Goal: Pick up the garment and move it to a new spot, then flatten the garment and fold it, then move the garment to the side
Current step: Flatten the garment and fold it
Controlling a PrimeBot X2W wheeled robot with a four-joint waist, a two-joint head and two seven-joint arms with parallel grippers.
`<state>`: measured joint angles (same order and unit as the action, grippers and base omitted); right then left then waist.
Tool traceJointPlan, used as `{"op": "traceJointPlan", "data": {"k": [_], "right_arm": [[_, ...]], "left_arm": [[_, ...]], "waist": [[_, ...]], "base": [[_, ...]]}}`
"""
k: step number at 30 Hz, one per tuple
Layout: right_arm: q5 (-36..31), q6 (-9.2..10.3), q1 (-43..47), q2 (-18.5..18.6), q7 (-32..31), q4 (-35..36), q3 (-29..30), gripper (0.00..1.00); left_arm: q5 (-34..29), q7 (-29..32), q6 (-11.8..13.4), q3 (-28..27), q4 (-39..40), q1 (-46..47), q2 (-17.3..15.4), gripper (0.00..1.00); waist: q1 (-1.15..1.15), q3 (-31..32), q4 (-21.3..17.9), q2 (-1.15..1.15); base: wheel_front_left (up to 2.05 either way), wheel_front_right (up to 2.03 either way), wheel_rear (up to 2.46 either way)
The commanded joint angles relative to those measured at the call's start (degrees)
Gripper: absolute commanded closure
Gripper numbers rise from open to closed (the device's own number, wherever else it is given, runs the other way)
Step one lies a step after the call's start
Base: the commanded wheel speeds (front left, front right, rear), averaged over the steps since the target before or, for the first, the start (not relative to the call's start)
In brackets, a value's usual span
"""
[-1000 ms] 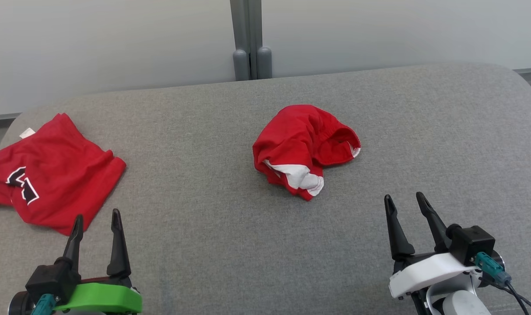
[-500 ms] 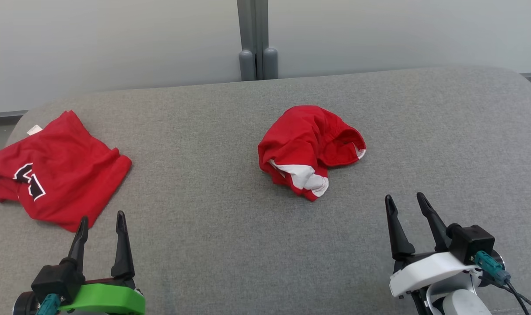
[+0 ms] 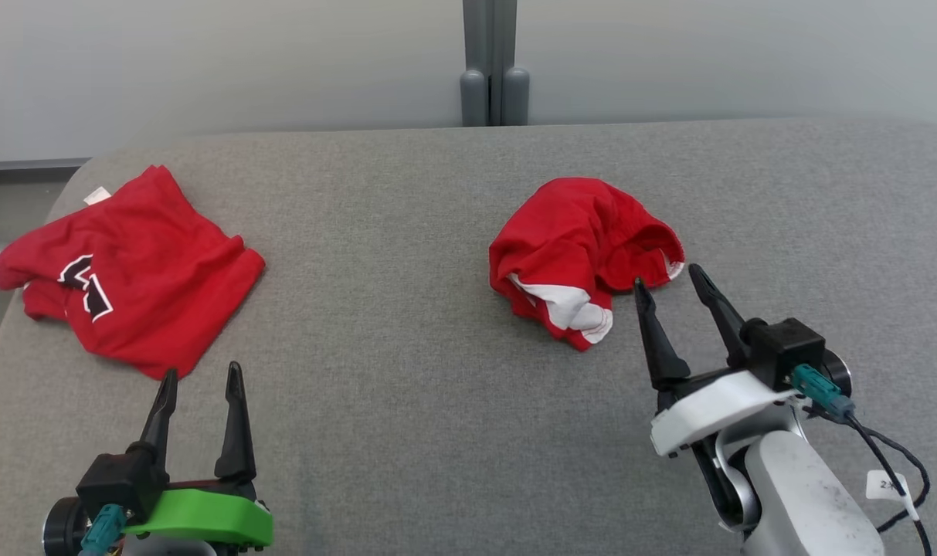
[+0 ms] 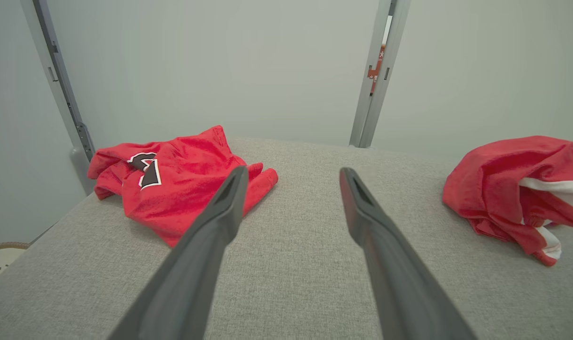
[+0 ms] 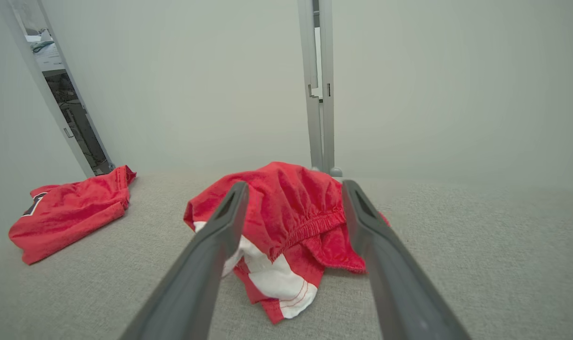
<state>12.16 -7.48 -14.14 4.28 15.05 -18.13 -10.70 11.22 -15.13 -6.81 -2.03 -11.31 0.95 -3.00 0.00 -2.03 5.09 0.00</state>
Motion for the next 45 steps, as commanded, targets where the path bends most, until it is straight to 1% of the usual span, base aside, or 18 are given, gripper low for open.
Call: {"op": "traceJointPlan", "data": {"k": [1,8,11,14,15,16,21,25,31,36,42,45], "right_arm": [[0.2,-0.03,-1.4,0.3,0.2,-1.3,-1.0,0.00],[0.9,-0.03,-7.4,0.4,0.1,-9.0,-4.6,0.00],[1.4,-0.03,-11.0,-0.1,-0.5,-14.7,-5.9,0.00],[1.9,-0.03,-13.1,-0.5,-1.7,-18.9,-6.7,0.00],[2.8,-0.03,-13.6,-0.6,-3.0,-20.8,-6.8,0.26],[3.4,-0.03,-14.9,-0.7,-3.8,-23.6,-6.8,1.00],[3.9,-0.03,-15.7,-0.8,-1.5,-26.6,-6.0,1.00],[3.6,-0.02,-13.9,1.0,-0.1,-26.4,-4.8,1.00],[3.0,-0.02,-9.0,4.3,0.2,-20.4,-0.5,1.00],[2.3,-0.03,-3.0,6.7,0.2,-15.1,5.1,1.00],[1.8,-0.03,3.5,6.9,-0.6,-10.1,11.1,1.00],[0.8,-0.03,4.8,6.8,-0.7,-7.7,13.5,1.00]], "left_arm": [[0.2,0.0,-0.2,0.2,0.0,1.0,0.0,0.00],[1.2,0.0,-0.1,1.3,-0.6,2.4,0.1,0.00],[1.6,0.0,0.4,2.2,-0.8,3.3,0.1,0.00],[2.1,0.0,0.6,3.2,-1.0,4.0,0.1,0.00],[2.2,0.0,0.8,3.4,-1.0,4.2,0.1,0.00],[2.5,0.0,0.9,3.8,-1.2,4.5,0.1,0.00],[2.9,0.0,1.4,3.7,-1.5,4.2,0.1,0.00],[2.9,0.0,1.6,3.4,-1.8,3.1,0.1,0.00],[3.1,0.0,1.7,3.7,-1.5,2.5,0.1,0.00],[3.4,0.0,1.9,4.3,-1.6,2.1,0.1,0.00],[3.9,0.0,2.2,5.0,-1.6,2.6,0.1,0.00],[3.9,0.0,2.3,5.2,-1.8,2.9,0.1,0.00]], "waist": [[0.00,-1.0,1.3,0.00],[0.00,-3.6,3.9,0.00],[0.00,-4.9,5.0,0.00],[0.00,-5.7,5.8,0.00],[0.00,-5.9,6.1,0.00],[0.00,-6.1,6.4,0.00],[0.00,-5.7,5.8,0.00],[0.00,-4.6,4.0,0.00],[0.00,-3.3,0.8,0.00],[0.00,-3.3,-1.7,0.00],[0.00,-3.7,-3.0,0.00],[0.00,-3.8,-3.3,0.00]], "base": [[0.00,0.00,0.00],[0.00,0.00,0.00],[0.00,0.00,0.00],[0.00,0.00,0.00],[0.00,0.00,0.00],[0.00,0.00,0.00],[0.00,0.00,0.00],[0.00,0.00,0.00],[0.00,0.00,0.00],[0.00,0.00,0.00],[0.00,0.00,0.00],[0.00,0.00,0.00]]}}
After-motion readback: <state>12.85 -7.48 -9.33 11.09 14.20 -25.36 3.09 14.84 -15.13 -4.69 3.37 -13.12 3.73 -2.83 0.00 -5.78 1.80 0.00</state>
